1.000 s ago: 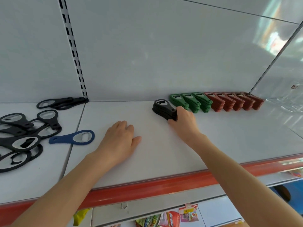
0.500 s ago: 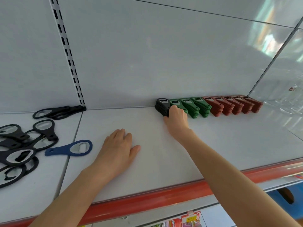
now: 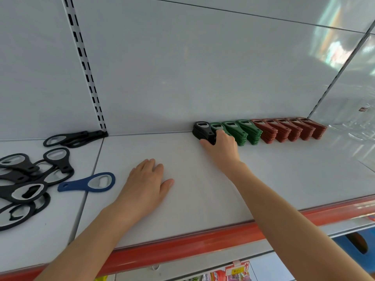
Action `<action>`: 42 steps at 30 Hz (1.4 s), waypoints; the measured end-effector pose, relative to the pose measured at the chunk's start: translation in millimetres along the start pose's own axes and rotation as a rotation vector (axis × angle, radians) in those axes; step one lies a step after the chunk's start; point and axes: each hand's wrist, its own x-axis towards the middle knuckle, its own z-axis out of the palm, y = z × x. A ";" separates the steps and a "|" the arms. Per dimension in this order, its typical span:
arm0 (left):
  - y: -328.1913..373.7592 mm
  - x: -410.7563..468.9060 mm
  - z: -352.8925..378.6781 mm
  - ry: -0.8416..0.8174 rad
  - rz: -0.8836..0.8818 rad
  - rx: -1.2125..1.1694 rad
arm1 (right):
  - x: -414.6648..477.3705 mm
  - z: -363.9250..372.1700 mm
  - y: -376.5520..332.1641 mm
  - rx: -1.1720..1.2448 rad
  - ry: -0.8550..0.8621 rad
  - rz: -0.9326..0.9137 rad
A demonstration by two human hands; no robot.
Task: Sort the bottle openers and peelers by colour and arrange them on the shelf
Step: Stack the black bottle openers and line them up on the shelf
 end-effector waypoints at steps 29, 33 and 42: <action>-1.0 -2.2 -0.1 -0.001 -0.008 -0.036 | 2.1 -3.1 -1.3 -0.015 -0.095 -0.003; -0.2 -2.3 -7.6 -0.024 0.002 -0.034 | -2.6 -21.6 0.9 -0.036 -0.107 -0.038; -21.3 -36.7 -30.9 0.298 -0.010 -0.114 | -42.4 -43.1 -34.1 0.107 -0.249 -0.402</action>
